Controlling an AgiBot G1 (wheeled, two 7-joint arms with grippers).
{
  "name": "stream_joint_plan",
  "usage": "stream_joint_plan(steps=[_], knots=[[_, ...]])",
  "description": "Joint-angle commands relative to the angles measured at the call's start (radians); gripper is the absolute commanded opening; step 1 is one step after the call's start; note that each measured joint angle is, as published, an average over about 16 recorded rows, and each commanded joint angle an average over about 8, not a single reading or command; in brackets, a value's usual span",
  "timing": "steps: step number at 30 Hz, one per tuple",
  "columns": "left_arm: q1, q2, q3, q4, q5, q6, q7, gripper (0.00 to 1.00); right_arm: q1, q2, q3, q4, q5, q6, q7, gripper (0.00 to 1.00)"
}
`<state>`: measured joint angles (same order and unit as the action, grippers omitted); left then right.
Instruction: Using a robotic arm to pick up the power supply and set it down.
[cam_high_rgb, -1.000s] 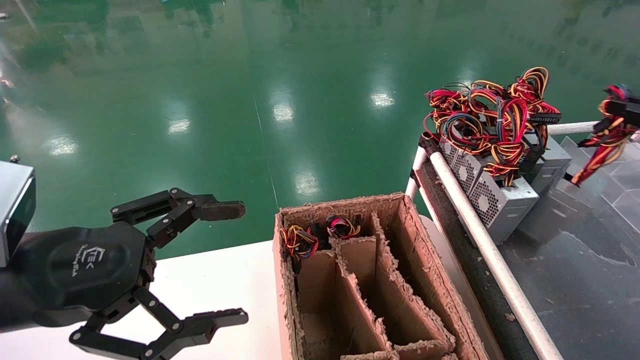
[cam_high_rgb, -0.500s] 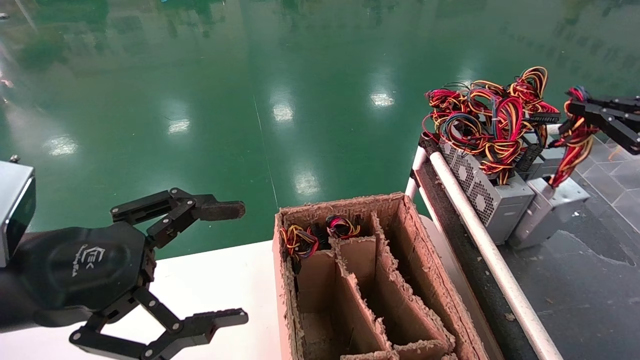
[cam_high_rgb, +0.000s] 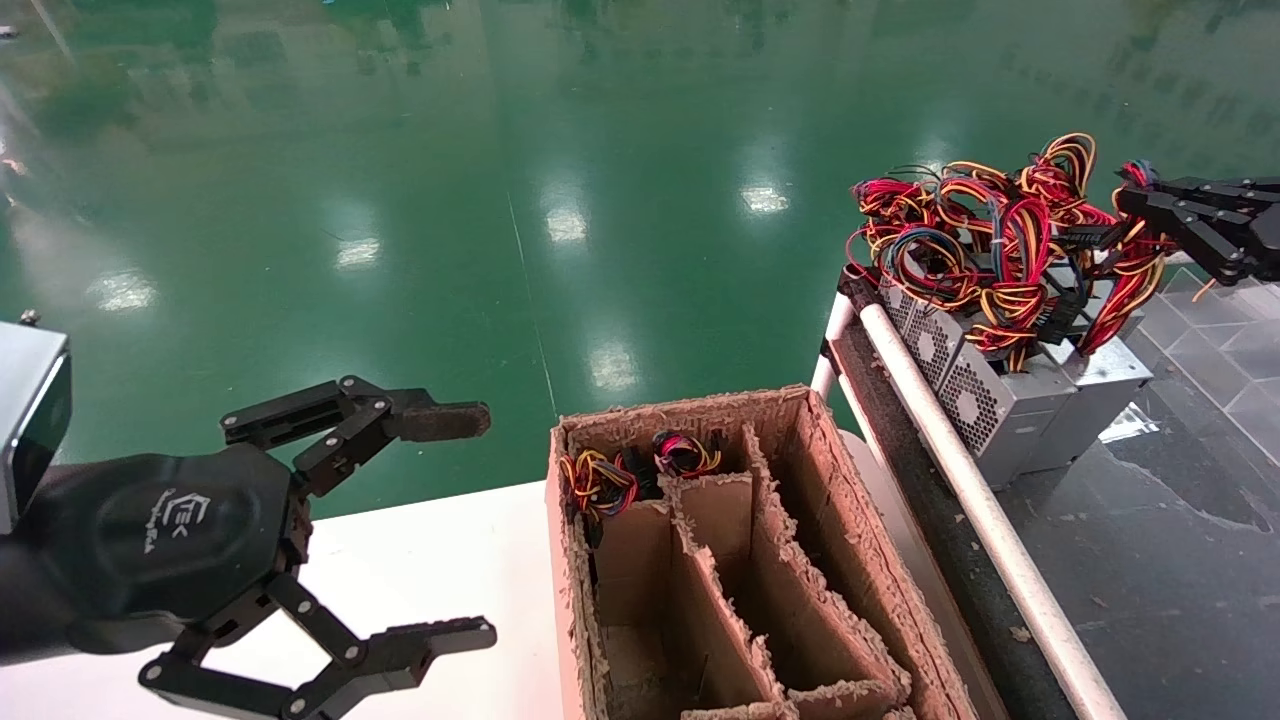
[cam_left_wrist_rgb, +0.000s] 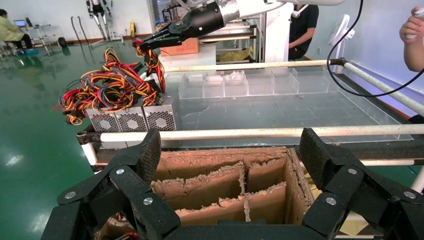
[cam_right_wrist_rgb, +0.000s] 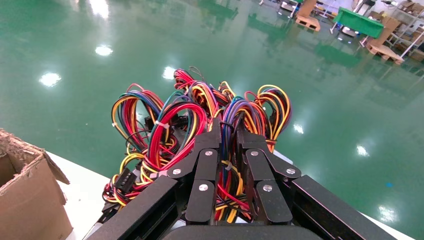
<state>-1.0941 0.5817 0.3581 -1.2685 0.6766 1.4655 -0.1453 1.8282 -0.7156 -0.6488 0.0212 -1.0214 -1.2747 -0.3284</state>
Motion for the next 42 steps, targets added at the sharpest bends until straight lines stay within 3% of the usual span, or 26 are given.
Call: stream_joint_plan(steps=[1, 21, 29, 42], knots=[[0.000, 0.000, 0.000, 0.000, 0.000, 0.000, 0.000, 1.00, -0.001, -0.003, 0.000, -0.003, -0.001, -0.002, -0.002, 0.97], [0.000, 0.000, 0.000, 0.000, 0.000, 0.000, 0.000, 1.00, 0.006, 0.001, -0.006, -0.016, -0.009, -0.007, -0.002, 1.00], [0.000, 0.000, 0.000, 0.000, 0.000, 0.000, 0.000, 1.00, 0.010, 0.023, 0.014, -0.007, 0.020, -0.104, 0.017, 1.00], [0.000, 0.000, 0.000, 0.001, 0.000, 0.000, 0.000, 1.00, -0.122, 0.043, 0.082, 0.213, 0.076, -0.153, 0.115, 1.00]])
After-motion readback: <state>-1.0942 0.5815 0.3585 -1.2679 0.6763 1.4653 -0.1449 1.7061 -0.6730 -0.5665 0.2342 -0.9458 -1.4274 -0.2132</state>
